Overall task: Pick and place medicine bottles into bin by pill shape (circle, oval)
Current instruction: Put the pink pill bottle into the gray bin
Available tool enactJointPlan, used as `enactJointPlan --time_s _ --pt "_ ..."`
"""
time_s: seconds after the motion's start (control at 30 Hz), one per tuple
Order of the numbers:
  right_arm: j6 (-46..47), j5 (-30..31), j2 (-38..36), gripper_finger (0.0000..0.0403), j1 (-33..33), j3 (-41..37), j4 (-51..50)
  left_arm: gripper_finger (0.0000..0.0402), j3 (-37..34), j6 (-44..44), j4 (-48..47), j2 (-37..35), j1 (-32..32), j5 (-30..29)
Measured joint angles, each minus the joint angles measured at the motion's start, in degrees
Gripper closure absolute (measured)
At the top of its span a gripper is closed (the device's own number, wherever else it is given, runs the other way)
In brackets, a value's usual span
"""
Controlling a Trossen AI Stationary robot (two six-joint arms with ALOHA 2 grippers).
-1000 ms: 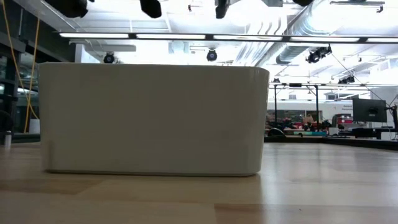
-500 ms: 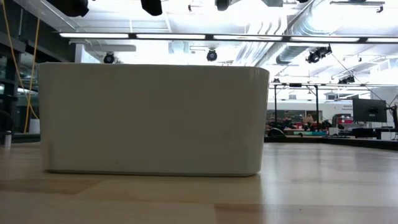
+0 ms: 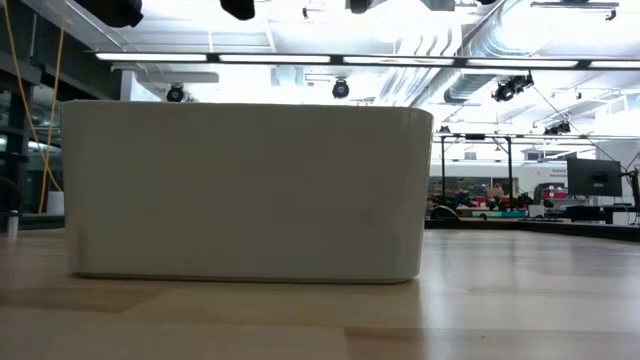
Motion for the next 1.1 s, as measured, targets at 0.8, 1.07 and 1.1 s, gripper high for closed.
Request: enactJointPlan --time_s 0.8,1.07,1.1 --pt "1.35 -1.29 0.00 0.0319 -1.37 -0.04 0.24 0.0260 0.00 -0.15 0.74 0.07 1.84 -0.81" --pt "1.77 -1.47 0.00 0.0319 -1.83 -0.04 0.24 0.0296 0.00 -0.13 0.72 0.07 1.85 -0.83" --pt "1.76 -1.45 0.00 0.0319 -1.81 -0.04 0.24 0.0297 0.00 -0.02 0.71 0.07 1.84 -0.83"
